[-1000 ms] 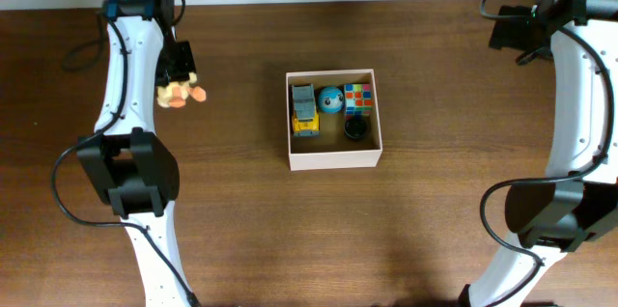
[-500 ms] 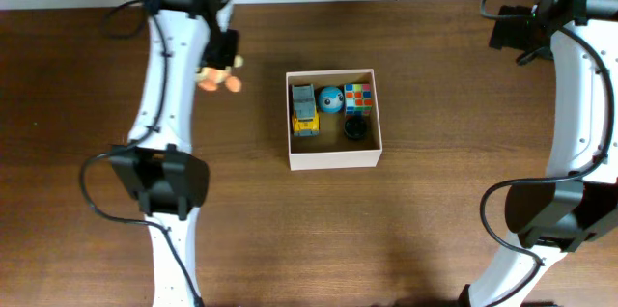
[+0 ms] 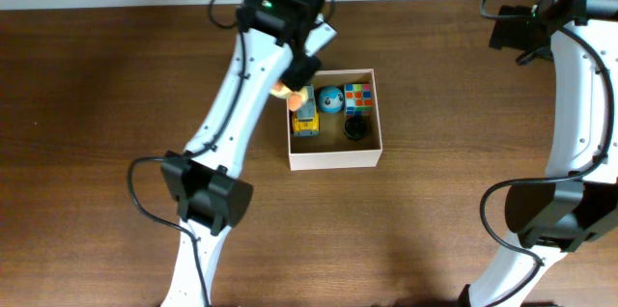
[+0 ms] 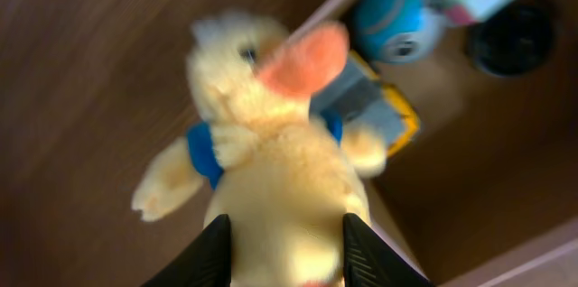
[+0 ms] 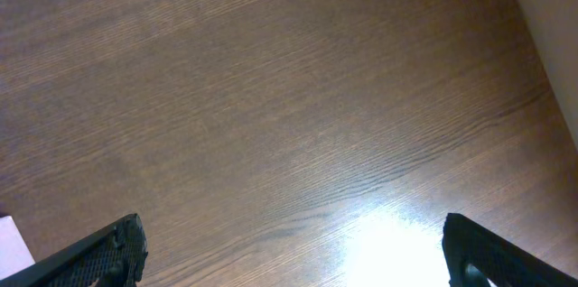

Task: Pack container
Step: 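Lift the duck with the left gripper and carry it over the box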

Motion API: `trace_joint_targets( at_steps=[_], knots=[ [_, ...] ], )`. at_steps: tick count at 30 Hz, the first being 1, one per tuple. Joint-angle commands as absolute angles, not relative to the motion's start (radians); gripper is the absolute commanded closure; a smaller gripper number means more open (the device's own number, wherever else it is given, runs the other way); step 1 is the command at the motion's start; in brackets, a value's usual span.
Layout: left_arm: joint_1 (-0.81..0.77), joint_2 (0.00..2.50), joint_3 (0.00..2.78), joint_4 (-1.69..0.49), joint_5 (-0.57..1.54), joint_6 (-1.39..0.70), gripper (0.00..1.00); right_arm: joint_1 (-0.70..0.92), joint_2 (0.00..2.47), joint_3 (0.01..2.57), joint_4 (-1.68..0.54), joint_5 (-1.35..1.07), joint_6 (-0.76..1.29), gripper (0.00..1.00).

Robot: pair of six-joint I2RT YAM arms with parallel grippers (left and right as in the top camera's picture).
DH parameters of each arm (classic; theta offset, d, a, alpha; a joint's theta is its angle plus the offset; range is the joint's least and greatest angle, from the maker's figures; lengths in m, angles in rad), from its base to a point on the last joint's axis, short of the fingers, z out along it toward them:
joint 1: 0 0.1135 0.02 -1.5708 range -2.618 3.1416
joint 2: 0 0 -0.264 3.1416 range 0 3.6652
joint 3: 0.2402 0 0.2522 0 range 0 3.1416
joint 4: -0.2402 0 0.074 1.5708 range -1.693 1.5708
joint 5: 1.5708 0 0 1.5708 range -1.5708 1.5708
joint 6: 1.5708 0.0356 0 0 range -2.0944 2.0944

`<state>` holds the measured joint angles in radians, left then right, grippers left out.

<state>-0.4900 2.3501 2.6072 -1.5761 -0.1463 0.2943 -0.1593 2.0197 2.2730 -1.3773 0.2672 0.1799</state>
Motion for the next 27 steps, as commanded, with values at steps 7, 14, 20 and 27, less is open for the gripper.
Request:
trace_joint_targets(
  at_steps=[7,14,20,27],
  knots=[
    [-0.595,2.356,2.633,-1.570,-0.153,0.373,0.87,-0.157,2.019,2.274,-1.377,0.266,0.180,0.01],
    [-0.640,2.356,2.633,-1.576,-0.149,0.373,0.87,-0.157,2.019,2.274,-1.377,0.266,0.180,0.01],
    [-0.648,2.356,2.633,-1.582,0.005,0.372,0.86,-0.157,2.019,2.274,-1.377,0.266,0.180,0.01],
    [-0.653,2.357,2.632,-1.547,0.069,0.372,0.85,-0.157,2.019,2.274,-1.377,0.266,0.180,0.01]
  ],
)
